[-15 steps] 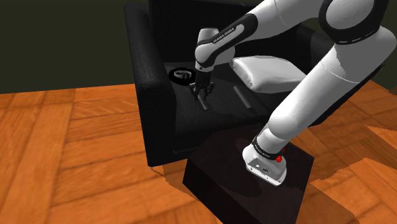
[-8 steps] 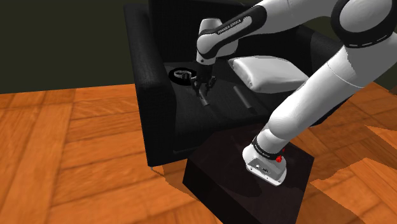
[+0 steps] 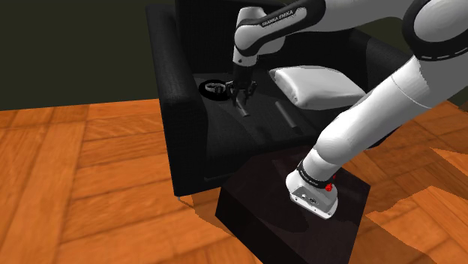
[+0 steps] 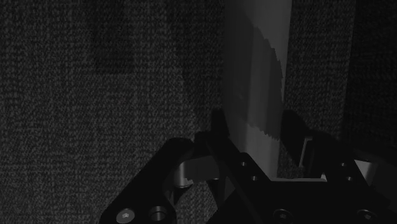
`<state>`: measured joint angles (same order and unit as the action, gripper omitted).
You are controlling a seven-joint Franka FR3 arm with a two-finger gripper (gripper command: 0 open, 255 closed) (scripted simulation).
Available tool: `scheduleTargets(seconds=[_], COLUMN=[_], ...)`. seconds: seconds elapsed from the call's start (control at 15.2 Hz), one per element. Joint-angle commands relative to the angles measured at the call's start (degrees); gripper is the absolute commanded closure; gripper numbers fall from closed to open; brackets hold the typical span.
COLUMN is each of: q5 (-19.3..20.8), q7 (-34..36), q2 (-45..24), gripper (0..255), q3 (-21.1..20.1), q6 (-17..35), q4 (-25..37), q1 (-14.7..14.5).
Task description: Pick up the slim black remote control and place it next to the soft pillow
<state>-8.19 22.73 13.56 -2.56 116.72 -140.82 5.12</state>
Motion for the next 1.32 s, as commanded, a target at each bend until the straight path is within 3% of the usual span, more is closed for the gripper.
scheduleTargets(seconds=[0.0, 1.06, 1.25], q5=[0.1, 0.7, 2.4], q7=[0.2, 1.6, -2.3], q2=[1.0, 5.6, 3.9], gripper=[255, 255, 255], q3=[0.0, 0.3, 3.0], q6=[-1.7, -14.7, -15.1], q4=[0.7, 9.1, 10.8], q1=[0.0, 0.2, 2.1])
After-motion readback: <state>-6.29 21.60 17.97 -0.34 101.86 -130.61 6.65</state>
